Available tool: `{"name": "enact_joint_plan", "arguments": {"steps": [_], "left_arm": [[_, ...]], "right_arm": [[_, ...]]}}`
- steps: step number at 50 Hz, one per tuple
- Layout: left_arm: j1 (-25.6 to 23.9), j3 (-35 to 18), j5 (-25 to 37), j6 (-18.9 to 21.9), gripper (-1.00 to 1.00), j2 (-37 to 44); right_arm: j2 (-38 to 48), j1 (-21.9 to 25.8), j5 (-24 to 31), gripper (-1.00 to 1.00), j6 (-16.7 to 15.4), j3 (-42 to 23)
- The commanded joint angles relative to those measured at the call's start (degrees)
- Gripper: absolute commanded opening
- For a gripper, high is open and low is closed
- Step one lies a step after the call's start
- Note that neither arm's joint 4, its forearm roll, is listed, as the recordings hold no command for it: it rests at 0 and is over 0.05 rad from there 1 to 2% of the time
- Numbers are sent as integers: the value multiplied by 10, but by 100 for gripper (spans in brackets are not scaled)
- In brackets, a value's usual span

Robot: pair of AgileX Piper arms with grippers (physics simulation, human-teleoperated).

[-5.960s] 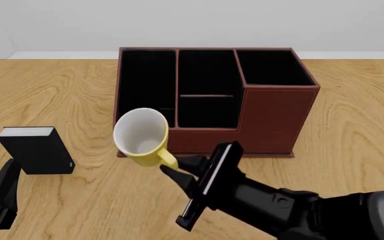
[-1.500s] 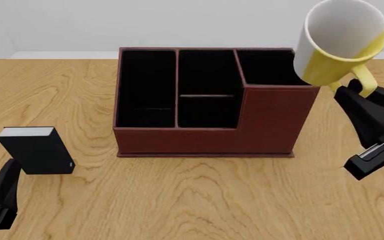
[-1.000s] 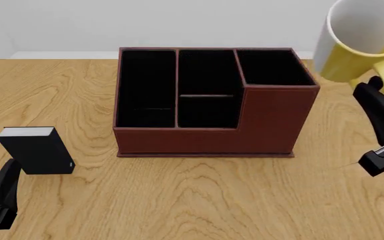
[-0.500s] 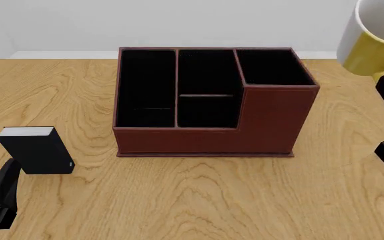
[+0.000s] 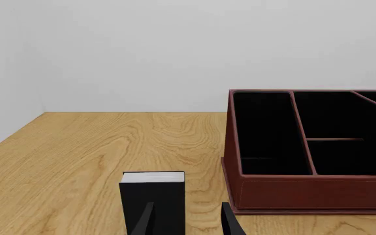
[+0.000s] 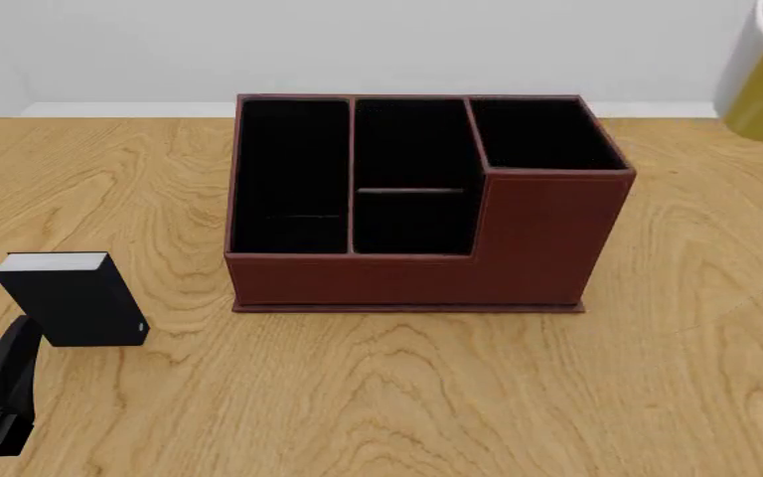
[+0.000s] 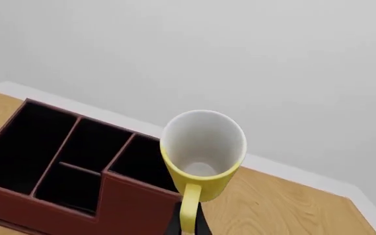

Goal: Pick up the yellow and white mug and place it to the right of the caddy.

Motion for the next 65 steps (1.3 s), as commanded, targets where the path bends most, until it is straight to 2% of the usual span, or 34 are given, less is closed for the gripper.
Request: {"name": "enact_joint_plan", "arguments": {"steps": [1, 14, 35, 59, 62, 65], "left_arm": [[0, 0, 0, 0, 100, 0], [0, 0, 0, 0, 100, 0], [0, 0, 0, 0, 100, 0], [0, 0, 0, 0, 100, 0], [0, 0, 0, 0, 100, 0], [0, 0, 0, 0, 100, 0]], "right_arm": [[10, -25, -6, -100, 13, -3], [37, -48, -24, -100, 19, -2], [88, -77, -88, -100, 35, 32], [132, -90, -146, -100, 45, 69], [141, -93, -156, -100, 48, 73], [152, -92, -160, -100, 71, 72]]}}
